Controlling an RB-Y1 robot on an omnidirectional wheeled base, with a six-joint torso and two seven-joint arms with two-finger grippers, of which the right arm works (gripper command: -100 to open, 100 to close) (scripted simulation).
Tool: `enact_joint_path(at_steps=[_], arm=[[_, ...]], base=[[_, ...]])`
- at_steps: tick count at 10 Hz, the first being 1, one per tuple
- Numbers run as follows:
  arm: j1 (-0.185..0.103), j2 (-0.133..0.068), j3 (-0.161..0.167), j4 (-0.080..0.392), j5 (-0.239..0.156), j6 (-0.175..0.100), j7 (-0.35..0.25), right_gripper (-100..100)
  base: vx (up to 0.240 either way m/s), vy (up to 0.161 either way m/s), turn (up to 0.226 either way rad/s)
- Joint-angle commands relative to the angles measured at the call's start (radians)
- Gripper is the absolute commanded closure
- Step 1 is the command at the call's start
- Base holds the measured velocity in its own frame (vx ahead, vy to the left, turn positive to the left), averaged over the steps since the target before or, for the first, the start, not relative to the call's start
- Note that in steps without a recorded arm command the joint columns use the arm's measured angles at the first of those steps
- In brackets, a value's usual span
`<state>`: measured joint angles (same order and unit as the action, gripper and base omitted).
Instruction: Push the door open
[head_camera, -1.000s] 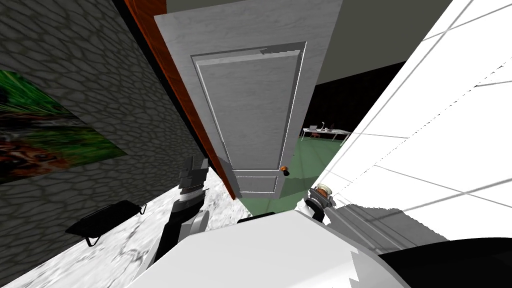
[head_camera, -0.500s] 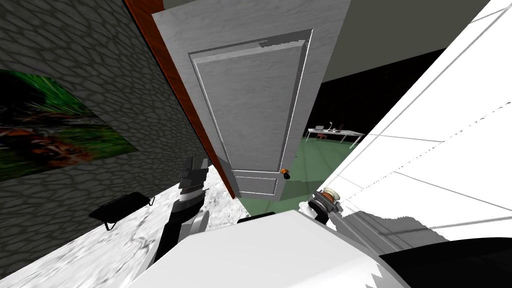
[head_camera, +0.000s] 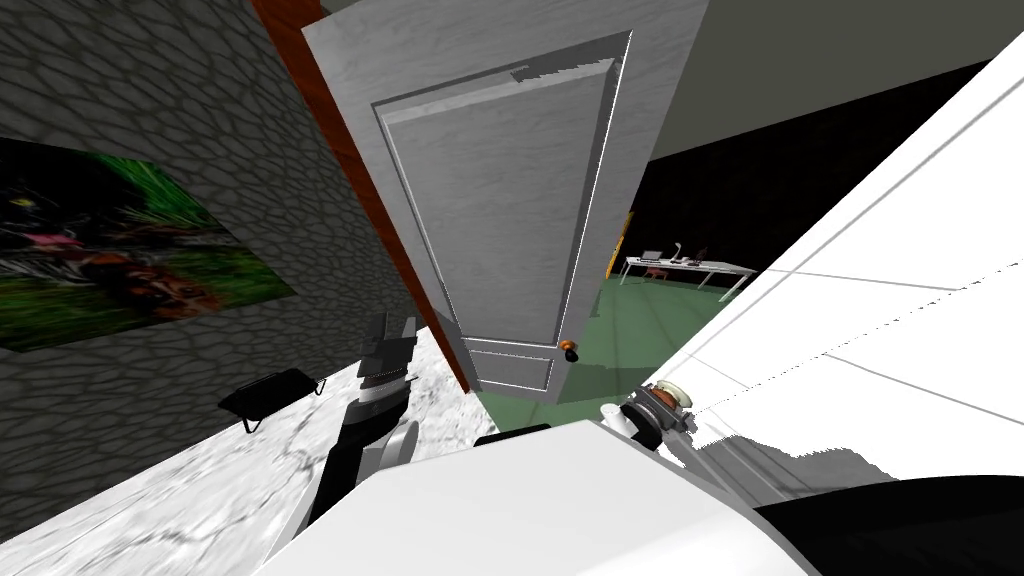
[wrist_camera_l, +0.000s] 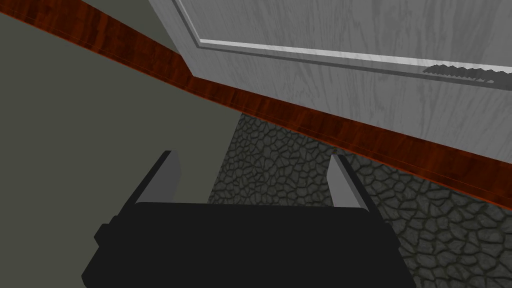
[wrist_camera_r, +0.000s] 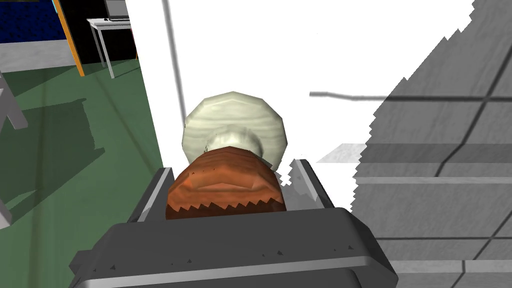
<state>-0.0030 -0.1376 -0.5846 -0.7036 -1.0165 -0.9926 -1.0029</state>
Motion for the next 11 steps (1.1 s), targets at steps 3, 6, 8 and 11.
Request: enact_joint_path(at_steps=[3,6,8,11], arm=[[0.001,-0.007,-0.060,0.012,-0.038,-0.037,0.030,100],[-0.006,-0.008,-0.096,0.025,-0.063,-0.061,0.048,100],[-0.012,-0.009,-0.118,0.032,-0.079,-0.076,0.059,100],[-0.022,-0.008,-0.148,0.043,-0.101,-0.097,0.075,100]], base=[[-0.007,-0.103,0.095],[-0.017,-0.095,0.104],[-0.010,-0.090,0.118],[0.006,-0.070,0.094]])
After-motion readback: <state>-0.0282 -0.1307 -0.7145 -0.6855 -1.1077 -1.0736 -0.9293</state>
